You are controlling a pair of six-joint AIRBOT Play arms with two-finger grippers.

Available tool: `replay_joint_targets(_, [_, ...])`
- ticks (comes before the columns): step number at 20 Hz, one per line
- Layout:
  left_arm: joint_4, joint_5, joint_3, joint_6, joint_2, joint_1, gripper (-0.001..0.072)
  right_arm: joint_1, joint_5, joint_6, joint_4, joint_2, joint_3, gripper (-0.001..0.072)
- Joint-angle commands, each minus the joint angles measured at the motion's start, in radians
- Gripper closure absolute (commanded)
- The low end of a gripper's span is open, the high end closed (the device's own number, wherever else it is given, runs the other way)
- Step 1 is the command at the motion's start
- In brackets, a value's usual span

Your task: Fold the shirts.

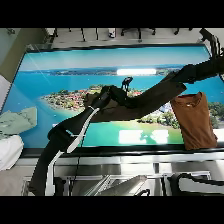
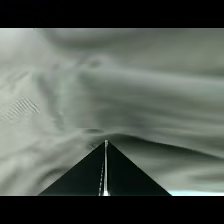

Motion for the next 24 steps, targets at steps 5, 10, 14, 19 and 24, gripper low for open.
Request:
replay_joint_targets(5, [-0.030,0.386,-0.005,0.004,0.521,0.355,0.0686,0.111,0.051,0.062,0.048,0.009,0.003,0.0698])
replay_joint_targets(10, [-0.022,0.359,-0.204,0.032,1.066,0.781,0.0686,0.535,0.526,0.128,0.042,-0.108,-0.032,0.0696])
replay_joint_targets(14, [-0.024,0.357,-0.375,0.111,1.363,1.066,0.0685,0.940,1.128,0.158,0.042,-0.422,-0.035,0.0528])
replay_joint_targets(19, [-0.025,0.262,-0.592,0.153,1.573,1.209,0.0685,1.006,1.265,0.184,0.027,-0.503,-0.023,0.0069])
replay_joint_targets(24, [-0.033,0.220,-0.702,0.153,1.616,1.208,0.0685,0.697,0.799,0.188,-0.030,-0.305,-0.023,0.0069])
